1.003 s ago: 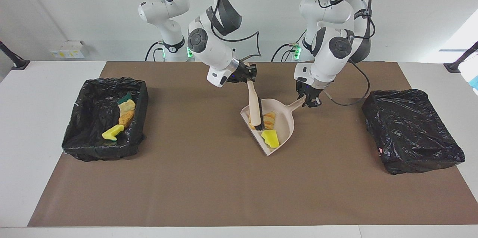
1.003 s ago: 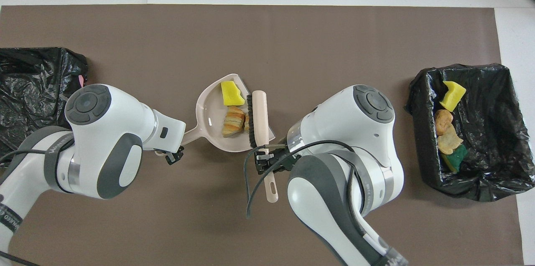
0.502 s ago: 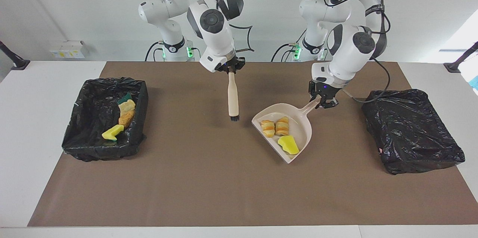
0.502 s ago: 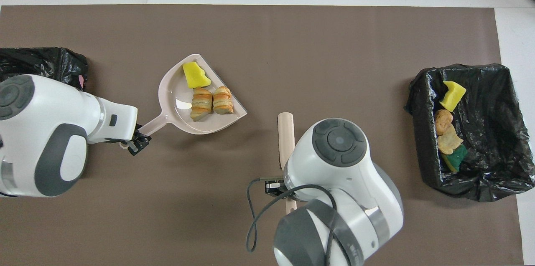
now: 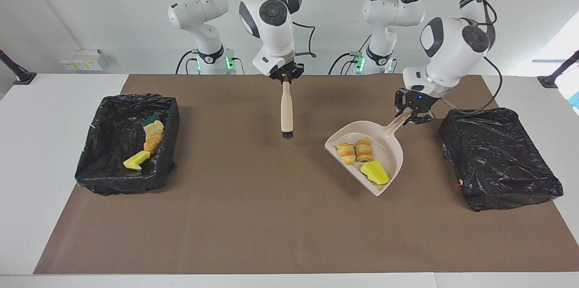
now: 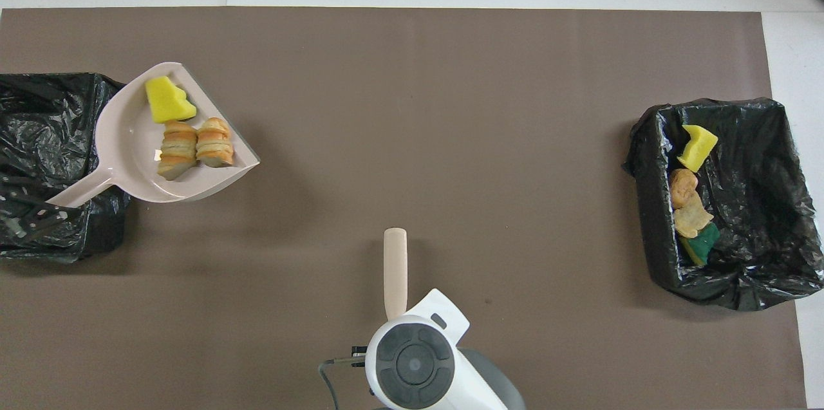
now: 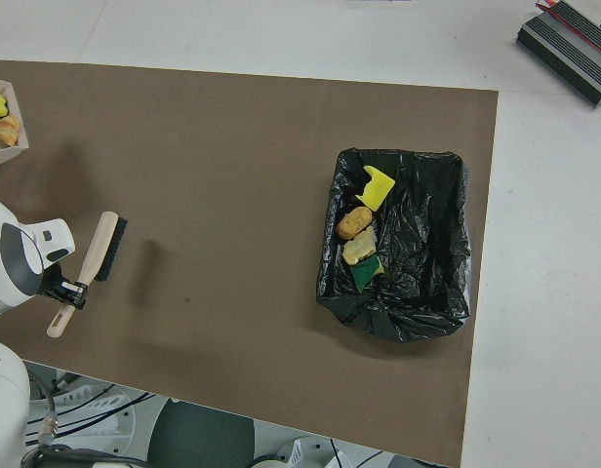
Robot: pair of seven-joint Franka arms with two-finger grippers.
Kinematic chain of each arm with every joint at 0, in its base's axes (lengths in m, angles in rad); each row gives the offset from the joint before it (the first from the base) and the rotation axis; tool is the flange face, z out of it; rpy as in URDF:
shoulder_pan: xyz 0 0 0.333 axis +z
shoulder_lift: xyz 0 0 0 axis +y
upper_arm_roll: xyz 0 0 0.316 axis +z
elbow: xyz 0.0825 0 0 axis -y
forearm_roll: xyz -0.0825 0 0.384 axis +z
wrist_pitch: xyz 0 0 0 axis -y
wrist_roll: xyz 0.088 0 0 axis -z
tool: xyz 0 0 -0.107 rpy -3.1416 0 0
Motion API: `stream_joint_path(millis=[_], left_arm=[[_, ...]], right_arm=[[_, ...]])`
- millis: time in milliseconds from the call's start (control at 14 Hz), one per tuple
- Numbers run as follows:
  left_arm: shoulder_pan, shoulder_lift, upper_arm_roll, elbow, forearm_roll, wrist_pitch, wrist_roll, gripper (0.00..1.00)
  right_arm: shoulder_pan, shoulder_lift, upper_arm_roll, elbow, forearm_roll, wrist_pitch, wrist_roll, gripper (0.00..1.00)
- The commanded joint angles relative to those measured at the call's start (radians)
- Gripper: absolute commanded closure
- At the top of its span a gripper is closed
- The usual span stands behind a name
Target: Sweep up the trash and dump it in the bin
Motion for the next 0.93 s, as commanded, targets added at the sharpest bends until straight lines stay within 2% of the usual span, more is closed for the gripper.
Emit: stream_joint_path(millis=[0,287,358,430,573,717,860], left_arm=[[0.148,0.050,-0.012,0.091,0.044,-0.029,0.189,1.00],[0.296,0.196,-0.012,0.300,0.136,-0.026,0.416,1.00],[0.312,0.237,-0.012,0.358,0.186,-0.035,0.430,1.00],[0.316,0.265,-0.012,0.412,0.260,-0.039,0.433,1.00],[0.316,0.290,-0.012,0.445,0.387,-0.033,0.446,1.00],[0.313,0.299,-0.015,0.457,0.518,-0.036,0.458,1.00],[0.284,0.299,-0.026,0.457,0.616,-0.058,0.457,1.00]], right_arm=[[0.059,0.081,-0.004,-0.010,-0.073,0.097,0.078,1.00],[0.076,0.114,-0.004,-0.005,-0.108,0.103,0.087,1.00],[0.076,0.118,-0.004,0.005,-0.110,0.093,0.087,0.62],[0.076,0.126,-0.004,0.024,-0.114,0.076,0.089,0.01],[0.065,0.144,-0.004,0.105,-0.142,-0.051,0.086,0.00],[0.041,0.138,-0.008,0.171,-0.160,-0.126,0.060,0.00],[-0.033,0.125,-0.007,0.225,-0.160,-0.197,-0.029,0.00]])
